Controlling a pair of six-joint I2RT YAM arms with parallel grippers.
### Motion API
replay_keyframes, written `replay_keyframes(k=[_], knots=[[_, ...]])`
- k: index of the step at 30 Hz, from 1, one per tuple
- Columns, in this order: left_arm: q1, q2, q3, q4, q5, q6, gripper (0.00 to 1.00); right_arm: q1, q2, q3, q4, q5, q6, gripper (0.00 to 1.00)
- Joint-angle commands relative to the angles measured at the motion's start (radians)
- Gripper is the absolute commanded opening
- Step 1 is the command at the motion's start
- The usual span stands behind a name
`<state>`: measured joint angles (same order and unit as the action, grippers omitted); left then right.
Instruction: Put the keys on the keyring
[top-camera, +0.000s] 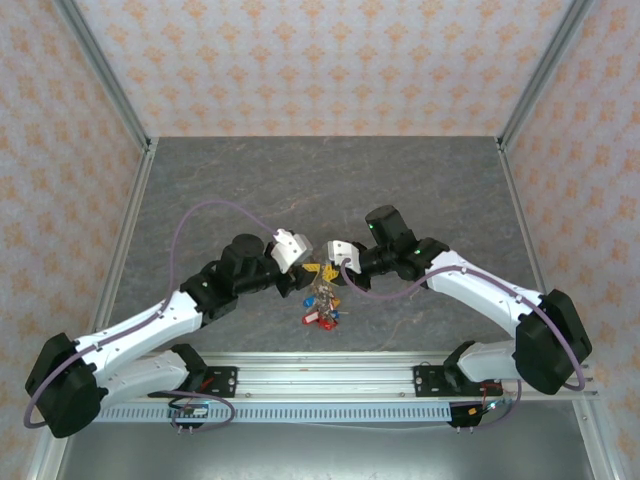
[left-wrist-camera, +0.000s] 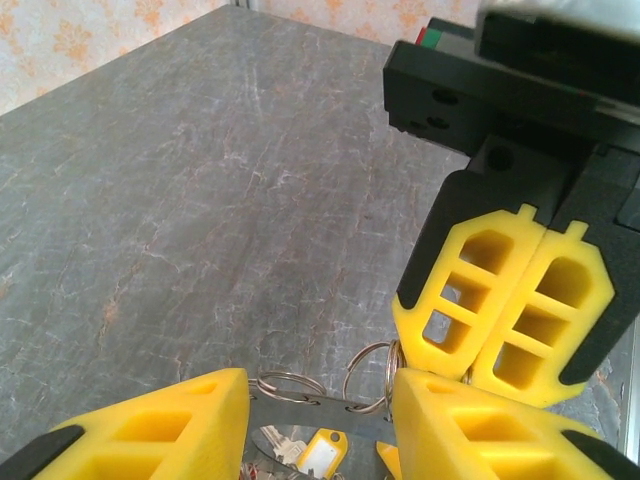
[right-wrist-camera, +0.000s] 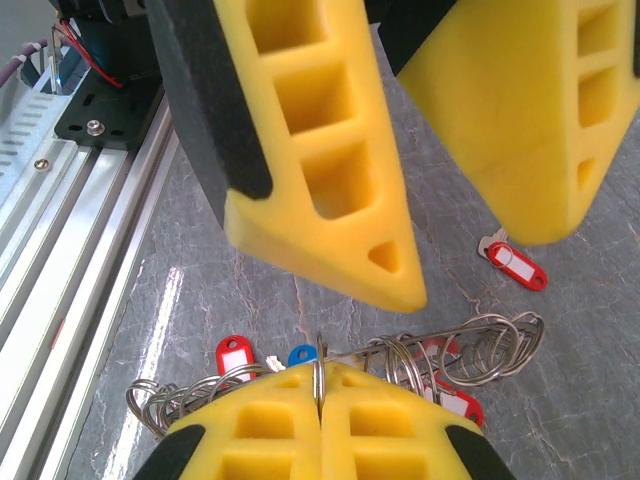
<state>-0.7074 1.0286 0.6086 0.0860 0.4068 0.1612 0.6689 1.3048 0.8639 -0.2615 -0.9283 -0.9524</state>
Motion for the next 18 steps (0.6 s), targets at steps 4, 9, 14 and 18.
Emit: replay_keyframes(k=[4, 9, 14, 18], knots=[[-0.006, 0.027, 0.05, 0.003, 0.011, 0.001, 0.44, 0.003, -0.01, 0.004, 0.062, -0.059, -0.01, 0.0], [-0.006, 0.037, 0.046, 0.009, 0.013, 0.002, 0.45, 0.003, -0.018, -0.004, 0.074, -0.055, -0.008, 0.0], [-0.006, 0.055, 0.049, 0.009, 0.004, 0.001, 0.46, 0.003, -0.024, -0.008, 0.085, -0.067, 0.005, 0.0], [-0.004, 0.063, 0.051, 0.02, -0.048, -0.011, 0.46, 0.005, -0.03, -0.009, 0.074, -0.081, 0.009, 0.0]])
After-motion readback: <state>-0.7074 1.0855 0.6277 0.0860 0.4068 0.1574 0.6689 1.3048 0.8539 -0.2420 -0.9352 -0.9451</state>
